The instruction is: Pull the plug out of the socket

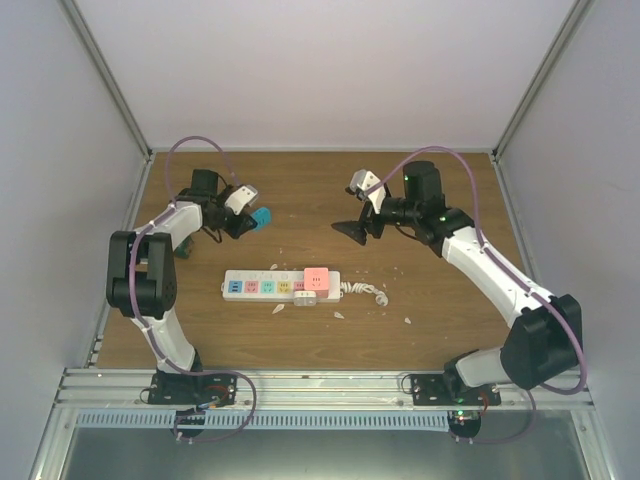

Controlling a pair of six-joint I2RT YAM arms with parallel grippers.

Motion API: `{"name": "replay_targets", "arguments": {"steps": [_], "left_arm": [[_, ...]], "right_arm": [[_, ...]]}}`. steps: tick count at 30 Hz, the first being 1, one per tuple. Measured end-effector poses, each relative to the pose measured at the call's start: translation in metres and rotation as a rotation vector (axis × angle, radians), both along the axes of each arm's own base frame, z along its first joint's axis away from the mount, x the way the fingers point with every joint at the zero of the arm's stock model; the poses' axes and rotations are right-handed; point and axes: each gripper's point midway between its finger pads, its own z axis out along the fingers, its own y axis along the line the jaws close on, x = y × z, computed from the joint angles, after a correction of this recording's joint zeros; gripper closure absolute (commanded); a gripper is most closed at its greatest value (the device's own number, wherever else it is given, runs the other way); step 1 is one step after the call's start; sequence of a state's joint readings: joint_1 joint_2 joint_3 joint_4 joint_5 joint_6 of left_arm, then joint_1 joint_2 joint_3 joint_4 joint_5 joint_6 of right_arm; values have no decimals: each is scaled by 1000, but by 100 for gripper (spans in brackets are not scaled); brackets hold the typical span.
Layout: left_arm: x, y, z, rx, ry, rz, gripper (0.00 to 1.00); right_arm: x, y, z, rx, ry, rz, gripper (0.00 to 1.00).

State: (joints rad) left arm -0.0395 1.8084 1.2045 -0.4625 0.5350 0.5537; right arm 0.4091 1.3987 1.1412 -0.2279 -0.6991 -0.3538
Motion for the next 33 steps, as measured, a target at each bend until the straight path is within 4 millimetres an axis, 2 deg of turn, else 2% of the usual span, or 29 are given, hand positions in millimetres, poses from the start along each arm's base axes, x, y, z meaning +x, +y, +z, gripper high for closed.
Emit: {"name": "replay_targets", "arguments": {"steps": [8,17,20,25,28,33], "left_arm": [[20,25,-13,149,-96,70,96],[30,58,-32,355,-181,118,92],[37,70,-33,432,-233,135,83],[38,83,-38,520,-273,137,61],[32,82,-44,528,-258,109,50],[21,69,-46,470,-229,50,39]], "right_arm": [[-7,-4,-20,-42,46,7,0],[-12,-9,-44,-86,91,-5,0],[-14,-10,-50,-93,100,-3,0],[-14,-10,-51,-102,91,5,0],[-16,-11,-55,-112,87,16,0],[-23,-11,-66,-135,76,57,0]]}}
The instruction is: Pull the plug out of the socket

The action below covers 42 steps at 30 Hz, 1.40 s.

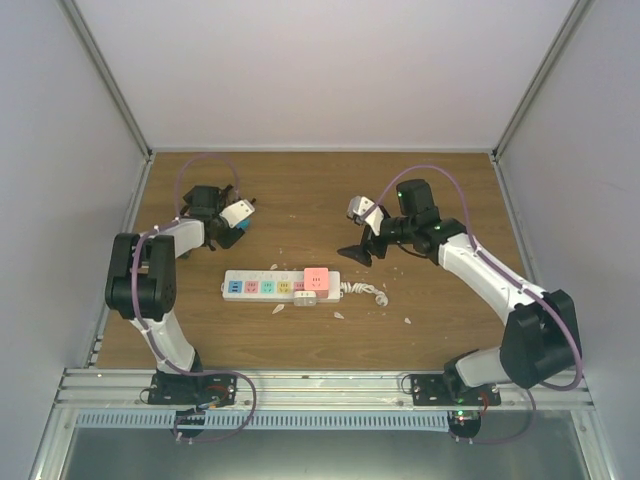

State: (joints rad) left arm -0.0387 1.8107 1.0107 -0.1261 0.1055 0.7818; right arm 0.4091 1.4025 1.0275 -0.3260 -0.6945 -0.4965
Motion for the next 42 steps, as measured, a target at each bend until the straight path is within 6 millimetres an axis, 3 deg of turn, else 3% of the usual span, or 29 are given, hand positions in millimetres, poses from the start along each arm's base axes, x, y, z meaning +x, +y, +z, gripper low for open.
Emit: {"name": "replay_targets", "arguments": {"steps": [10,20,24,32,37,42], "left_arm": [[-36,-44,53,-217,25,-162,28],[-112,-95,103,-419,64,-400,28],[-140,-108,103,-466,102,-452,28],[-167,-118,85,-501,180,-473,29],[-184,-124,82,-505,190,-498,29],[-193,-132,83,-508,200,-525,31]], "right_arm": [[-16,9,-32,-62,-16,129,0],[-43,27,-68,-104,22,246,2],[-56,35,-83,-123,50,288,2],[-66,48,-96,-147,53,330,1],[-66,51,-113,-171,83,333,6],[-64,55,-115,-173,80,336,15]]}}
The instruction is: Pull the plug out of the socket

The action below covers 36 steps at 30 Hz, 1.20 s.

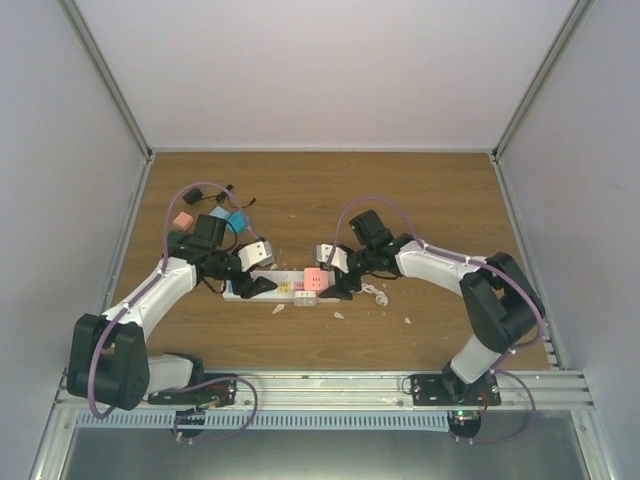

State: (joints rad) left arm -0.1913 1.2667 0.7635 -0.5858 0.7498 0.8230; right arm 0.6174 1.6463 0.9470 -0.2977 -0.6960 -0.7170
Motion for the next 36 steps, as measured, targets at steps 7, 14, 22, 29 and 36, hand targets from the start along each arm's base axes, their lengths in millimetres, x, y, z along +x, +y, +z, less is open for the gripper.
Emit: {"name": "replay_targets", "arguments": {"steps": [7,14,22,29,36], "left_arm": [[-15,-21,-5,-1,8,-70,32],[-38,-46,-13,-5,17,-163,33],[-42,-63,-23,-1,21,-207,41],[-37,-68,-35,25,29,-198,64],[-38,-70,-41,35,21,-201,83]], "right_arm": [[4,5,-1,1,-4,-3,29],[4,5,0,3,-1,-9,39],[4,5,-1,9,-6,-11,45],[3,5,0,21,-21,-13,48],[3,5,0,21,-24,-13,55]]}}
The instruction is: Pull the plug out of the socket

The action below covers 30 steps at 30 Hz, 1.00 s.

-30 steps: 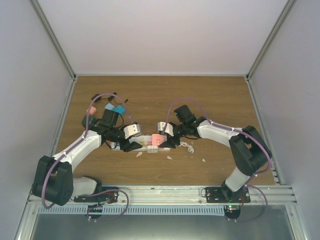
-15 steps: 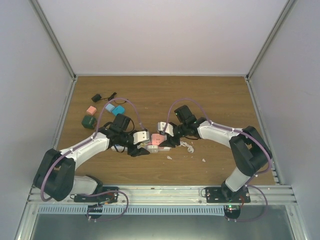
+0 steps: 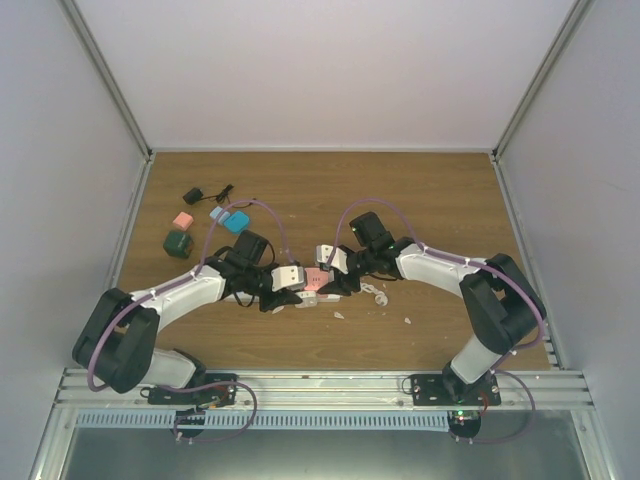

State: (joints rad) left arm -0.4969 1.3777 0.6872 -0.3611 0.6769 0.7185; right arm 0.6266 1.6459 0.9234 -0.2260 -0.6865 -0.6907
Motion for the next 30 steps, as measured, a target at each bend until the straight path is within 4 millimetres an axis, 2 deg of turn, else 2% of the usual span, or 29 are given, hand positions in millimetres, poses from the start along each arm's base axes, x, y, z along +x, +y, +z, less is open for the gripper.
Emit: {"name": "replay_targets", "arguments": {"steps": [9,23,30], "left_arm": [[-2,-1,-1,-2,-49,-34,100],[-9,2,-1,21,-185,-140,100],[-20,4,0,27,-206,-205,100]], "right_arm": [[1,0,0,-2,4,-7,60],[-3,1,-1,-1,9,3,63],[-9,3,-1,3,16,19,64]]}}
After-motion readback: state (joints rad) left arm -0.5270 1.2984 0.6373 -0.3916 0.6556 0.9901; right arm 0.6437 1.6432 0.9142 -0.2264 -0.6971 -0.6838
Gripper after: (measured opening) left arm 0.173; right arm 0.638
